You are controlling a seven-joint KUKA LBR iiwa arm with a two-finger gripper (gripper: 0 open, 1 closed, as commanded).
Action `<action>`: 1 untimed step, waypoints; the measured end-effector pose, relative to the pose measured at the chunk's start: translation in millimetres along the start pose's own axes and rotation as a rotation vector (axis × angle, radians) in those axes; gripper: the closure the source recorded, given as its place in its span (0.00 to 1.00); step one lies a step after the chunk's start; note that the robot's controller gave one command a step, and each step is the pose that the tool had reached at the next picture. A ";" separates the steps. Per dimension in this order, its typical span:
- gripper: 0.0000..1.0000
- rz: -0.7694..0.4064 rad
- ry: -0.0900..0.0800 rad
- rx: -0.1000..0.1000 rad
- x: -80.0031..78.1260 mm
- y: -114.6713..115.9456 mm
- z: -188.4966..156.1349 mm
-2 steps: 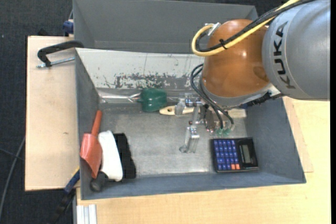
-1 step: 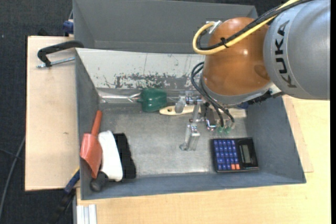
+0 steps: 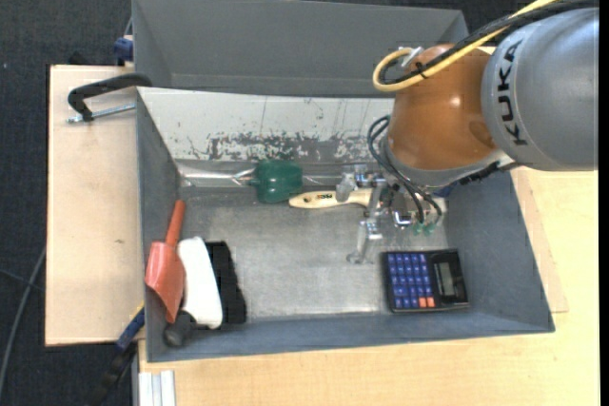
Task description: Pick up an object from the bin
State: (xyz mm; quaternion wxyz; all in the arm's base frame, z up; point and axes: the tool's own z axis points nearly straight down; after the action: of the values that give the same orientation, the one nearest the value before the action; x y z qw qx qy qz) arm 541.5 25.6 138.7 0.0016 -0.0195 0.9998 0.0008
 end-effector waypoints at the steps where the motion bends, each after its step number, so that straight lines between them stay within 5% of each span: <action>1: 0.00 -0.093 -0.009 0.000 -48.4 -23.6 13.6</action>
Offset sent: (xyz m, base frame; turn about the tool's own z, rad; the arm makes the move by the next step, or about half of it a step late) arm 0.0478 -0.0737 0.0213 -0.1085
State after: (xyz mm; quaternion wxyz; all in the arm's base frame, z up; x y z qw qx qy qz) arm 590.8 3.9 125.3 0.0059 -0.0659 0.9978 0.0010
